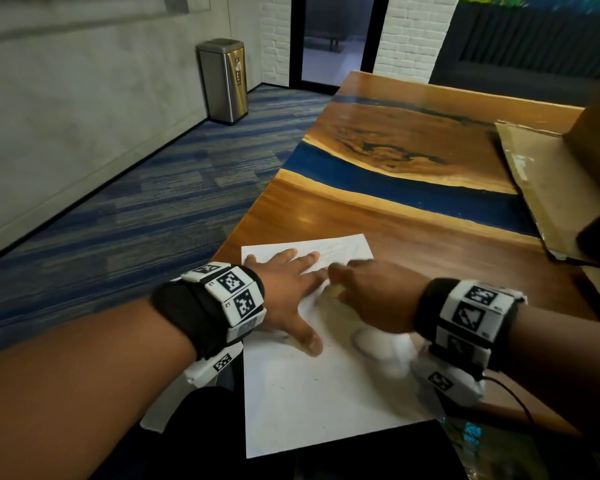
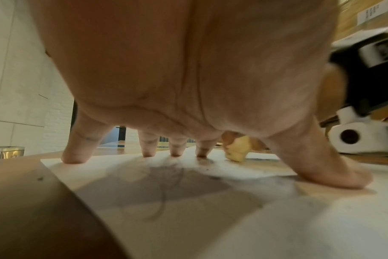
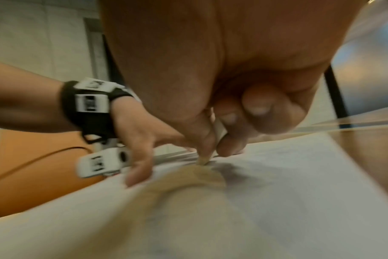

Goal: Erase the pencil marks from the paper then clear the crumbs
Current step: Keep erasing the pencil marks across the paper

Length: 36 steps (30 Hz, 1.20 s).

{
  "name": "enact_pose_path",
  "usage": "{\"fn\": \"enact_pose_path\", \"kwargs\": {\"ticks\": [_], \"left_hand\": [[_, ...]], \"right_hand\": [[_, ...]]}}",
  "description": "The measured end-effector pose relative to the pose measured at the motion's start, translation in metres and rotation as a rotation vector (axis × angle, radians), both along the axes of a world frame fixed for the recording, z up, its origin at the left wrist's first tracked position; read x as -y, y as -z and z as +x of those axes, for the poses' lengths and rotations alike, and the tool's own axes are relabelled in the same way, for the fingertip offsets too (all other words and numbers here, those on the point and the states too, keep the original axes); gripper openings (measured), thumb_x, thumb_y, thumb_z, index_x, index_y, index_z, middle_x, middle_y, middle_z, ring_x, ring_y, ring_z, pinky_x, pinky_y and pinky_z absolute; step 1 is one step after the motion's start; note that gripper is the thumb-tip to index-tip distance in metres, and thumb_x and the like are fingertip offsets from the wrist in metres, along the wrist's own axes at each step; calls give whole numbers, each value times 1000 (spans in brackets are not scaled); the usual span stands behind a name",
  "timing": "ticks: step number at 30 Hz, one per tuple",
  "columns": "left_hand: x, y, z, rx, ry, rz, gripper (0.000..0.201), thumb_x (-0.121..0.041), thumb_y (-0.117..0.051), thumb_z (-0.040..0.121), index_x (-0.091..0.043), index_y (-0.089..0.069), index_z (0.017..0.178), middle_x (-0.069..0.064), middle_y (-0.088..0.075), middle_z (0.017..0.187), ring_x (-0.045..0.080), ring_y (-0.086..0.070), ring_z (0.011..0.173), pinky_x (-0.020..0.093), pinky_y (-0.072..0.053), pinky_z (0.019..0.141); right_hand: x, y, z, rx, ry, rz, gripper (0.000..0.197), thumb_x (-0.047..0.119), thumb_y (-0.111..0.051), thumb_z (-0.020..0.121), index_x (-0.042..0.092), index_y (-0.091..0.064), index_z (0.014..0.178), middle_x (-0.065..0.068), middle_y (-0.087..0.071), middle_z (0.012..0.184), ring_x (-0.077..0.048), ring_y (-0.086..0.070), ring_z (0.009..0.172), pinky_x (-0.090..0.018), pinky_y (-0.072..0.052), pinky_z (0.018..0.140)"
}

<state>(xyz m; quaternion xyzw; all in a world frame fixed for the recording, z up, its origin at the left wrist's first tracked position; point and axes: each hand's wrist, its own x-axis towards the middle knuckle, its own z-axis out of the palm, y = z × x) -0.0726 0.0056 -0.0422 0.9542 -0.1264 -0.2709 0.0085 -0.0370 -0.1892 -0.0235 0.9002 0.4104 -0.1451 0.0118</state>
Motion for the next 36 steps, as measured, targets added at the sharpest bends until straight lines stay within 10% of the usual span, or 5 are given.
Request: {"fn": "enact_pose_path", "kwargs": {"ticks": [21, 36], "left_hand": [[2, 1, 1, -6, -4, 31, 134, -96, -60, 58, -46, 15, 157, -15, 26, 167, 22, 19, 155, 72, -9, 117], [-16, 2, -21, 94, -112, -69, 99, -86, -51, 79, -50, -5, 159, -10, 10, 171, 17, 13, 156, 60, 2, 123]], "right_hand": [[17, -9, -23, -102, -184, -70, 23, 35, -47, 102, 30, -49, 124, 2, -57, 109, -19, -60, 89, -36, -54, 75], [36, -9, 6, 93, 67, -150, 24, 43, -38, 104, 25, -43, 119, 0, -63, 104, -19, -60, 82, -37, -56, 75]]}}
